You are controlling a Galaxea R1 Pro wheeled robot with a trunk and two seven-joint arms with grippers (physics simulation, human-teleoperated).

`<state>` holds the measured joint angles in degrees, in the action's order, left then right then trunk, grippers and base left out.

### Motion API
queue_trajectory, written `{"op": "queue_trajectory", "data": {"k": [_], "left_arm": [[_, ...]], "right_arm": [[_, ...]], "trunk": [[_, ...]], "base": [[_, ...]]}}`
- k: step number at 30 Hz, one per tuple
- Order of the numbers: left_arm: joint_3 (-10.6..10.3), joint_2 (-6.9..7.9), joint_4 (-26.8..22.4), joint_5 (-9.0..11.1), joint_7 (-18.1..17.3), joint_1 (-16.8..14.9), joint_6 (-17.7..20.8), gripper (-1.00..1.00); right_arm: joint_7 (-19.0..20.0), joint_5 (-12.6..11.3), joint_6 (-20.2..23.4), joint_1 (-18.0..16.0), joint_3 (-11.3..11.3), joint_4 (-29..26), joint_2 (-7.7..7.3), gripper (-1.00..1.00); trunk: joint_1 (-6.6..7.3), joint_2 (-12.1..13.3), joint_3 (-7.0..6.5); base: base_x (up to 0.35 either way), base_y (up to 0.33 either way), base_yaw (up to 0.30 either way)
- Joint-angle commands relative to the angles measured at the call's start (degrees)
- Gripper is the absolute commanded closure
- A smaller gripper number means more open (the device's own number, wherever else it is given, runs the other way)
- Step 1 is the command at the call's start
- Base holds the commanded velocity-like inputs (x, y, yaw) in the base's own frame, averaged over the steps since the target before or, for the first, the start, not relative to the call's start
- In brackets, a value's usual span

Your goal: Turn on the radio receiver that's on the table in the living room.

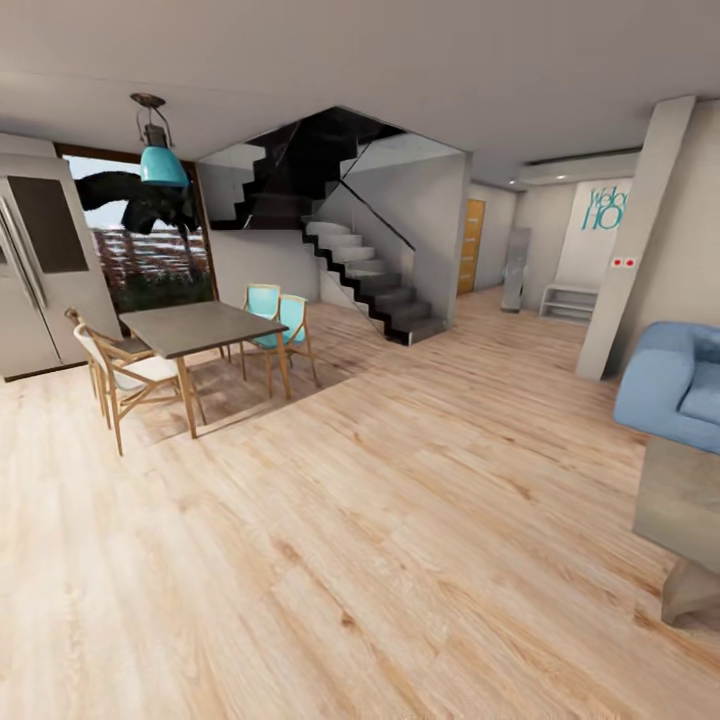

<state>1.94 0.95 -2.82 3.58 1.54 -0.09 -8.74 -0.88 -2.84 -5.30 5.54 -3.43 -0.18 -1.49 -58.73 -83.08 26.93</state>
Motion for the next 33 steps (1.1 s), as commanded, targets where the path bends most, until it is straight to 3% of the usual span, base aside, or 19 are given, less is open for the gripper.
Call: {"op": "queue_trajectory", "data": {"k": [1, 11, 33], "left_arm": [[0.1, -0.04, 0.0, 0.1, 0.0, 0.0, 0.1, -1.00], [0.3, -1.49, 0.1, 0.1, 0.0, 0.0, 3.4, -1.00], [0.2, -2.00, 0.1, -0.1, -0.2, 0.0, 2.7, -1.00]], "right_arm": [[0.0, 0.0, 0.0, 0.0, 0.0, 0.0, 0.00, -1.00], [0.0, 0.0, -0.1, 0.0, 0.0, 0.0, -0.08, -1.00], [0.0, 0.0, -0.1, 0.0, 0.0, 0.0, -0.09, -1.00]], "trunk": [[0.00, 0.0, 0.00], [0.00, 0.0, 0.00], [0.00, 0.0, 0.00]], "base": [[0.000, 0.000, -0.283], [0.000, 0.000, -0.283], [0.000, 0.000, -0.283]]}}
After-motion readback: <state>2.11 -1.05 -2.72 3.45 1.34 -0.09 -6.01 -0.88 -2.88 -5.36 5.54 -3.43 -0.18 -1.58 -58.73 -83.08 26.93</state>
